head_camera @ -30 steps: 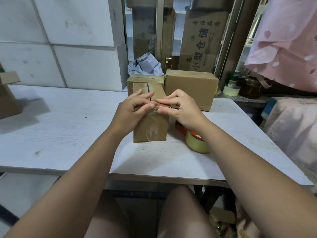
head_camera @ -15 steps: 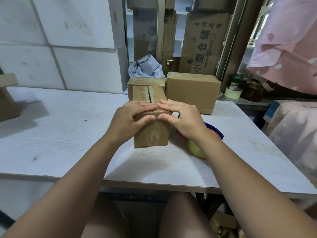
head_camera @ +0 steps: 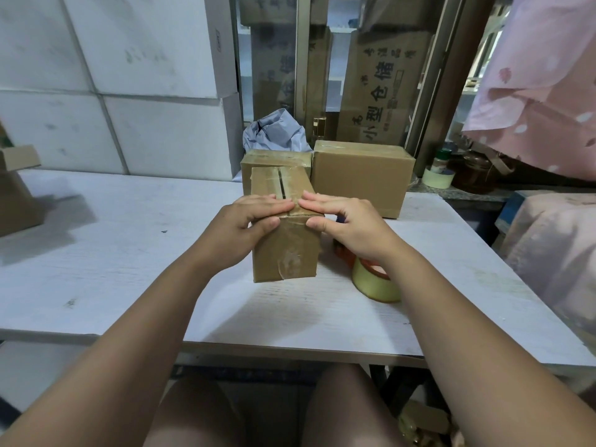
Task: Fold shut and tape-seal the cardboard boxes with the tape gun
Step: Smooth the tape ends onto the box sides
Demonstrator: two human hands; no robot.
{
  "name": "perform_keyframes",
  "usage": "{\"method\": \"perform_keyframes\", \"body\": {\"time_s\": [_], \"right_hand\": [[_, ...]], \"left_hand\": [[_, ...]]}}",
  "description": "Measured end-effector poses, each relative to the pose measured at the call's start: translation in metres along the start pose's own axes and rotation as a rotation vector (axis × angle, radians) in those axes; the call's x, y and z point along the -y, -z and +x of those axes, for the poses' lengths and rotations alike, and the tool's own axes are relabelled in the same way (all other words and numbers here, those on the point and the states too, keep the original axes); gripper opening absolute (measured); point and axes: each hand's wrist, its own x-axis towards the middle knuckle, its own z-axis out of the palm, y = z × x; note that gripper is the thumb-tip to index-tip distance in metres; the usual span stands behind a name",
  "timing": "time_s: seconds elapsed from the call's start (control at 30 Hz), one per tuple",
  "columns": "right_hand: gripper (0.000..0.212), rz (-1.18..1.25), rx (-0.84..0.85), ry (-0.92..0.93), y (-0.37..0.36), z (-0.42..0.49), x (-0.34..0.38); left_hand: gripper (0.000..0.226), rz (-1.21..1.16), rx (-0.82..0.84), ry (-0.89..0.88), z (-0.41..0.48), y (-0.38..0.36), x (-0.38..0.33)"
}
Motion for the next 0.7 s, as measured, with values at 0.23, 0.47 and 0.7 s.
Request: {"method": "perform_keyframes", "body": {"time_s": [0.23, 0.47, 0.7], "right_hand": [[0.035, 0.085, 0.007, -0.021, -0.001, -0.001, 0.0], [0.034, 0.042, 0.096, -0.012, 0.008, 0.001, 0.0], [0.033, 0.093, 0.093, -0.032, 0.005, 0.001, -0.002]], "left_hand": [[0.034, -0.036, 0.126, 0.069, 0.002, 0.01, 0.001], [0.038, -0.07, 0.11, 0.068, 0.001, 0.008, 0.004], [0.037, 0.074, 0.038, -0.001, 0.0, 0.004, 0.001]]}}
